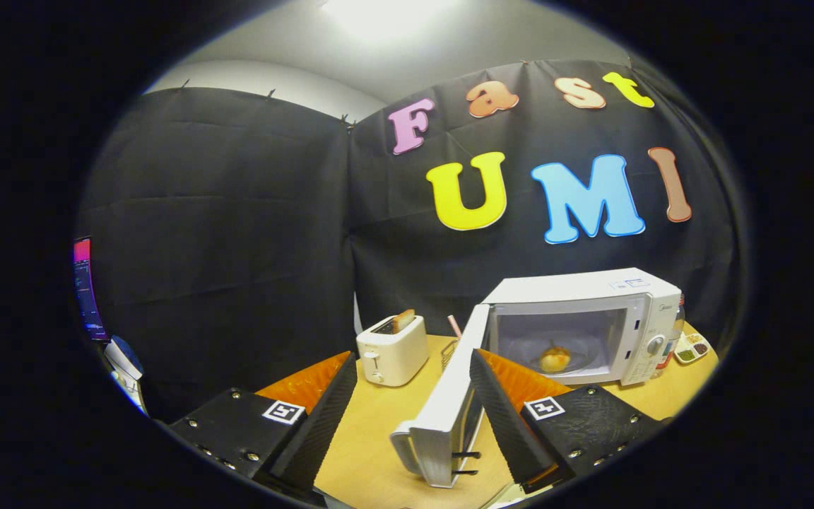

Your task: Open the microwave, put the food inside, and close the microwave door.

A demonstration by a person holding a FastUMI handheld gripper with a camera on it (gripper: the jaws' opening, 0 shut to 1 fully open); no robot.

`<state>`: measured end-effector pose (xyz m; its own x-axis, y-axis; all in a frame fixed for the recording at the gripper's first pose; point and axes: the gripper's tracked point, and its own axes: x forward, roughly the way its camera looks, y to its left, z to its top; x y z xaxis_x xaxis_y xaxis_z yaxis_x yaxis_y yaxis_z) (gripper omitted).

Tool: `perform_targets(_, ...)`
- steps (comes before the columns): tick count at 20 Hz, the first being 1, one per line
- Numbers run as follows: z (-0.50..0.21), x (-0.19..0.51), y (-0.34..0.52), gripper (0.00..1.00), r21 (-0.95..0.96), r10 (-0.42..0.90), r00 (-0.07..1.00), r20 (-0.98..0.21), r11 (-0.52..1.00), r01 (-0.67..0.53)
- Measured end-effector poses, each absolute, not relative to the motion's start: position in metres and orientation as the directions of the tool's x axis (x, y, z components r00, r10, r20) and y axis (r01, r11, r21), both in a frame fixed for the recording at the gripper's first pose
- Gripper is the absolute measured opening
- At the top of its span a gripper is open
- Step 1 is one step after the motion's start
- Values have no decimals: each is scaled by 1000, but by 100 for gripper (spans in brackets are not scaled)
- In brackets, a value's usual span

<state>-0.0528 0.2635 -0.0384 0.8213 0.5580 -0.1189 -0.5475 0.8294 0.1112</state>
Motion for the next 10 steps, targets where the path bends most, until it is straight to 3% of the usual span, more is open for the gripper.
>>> perform_targets(8, -71, -108, 331, 97, 124, 690, 700, -182, 722, -680)
perform_targets(10, -88, -114, 339, 92, 130, 704, 675, -220, 707, -695)
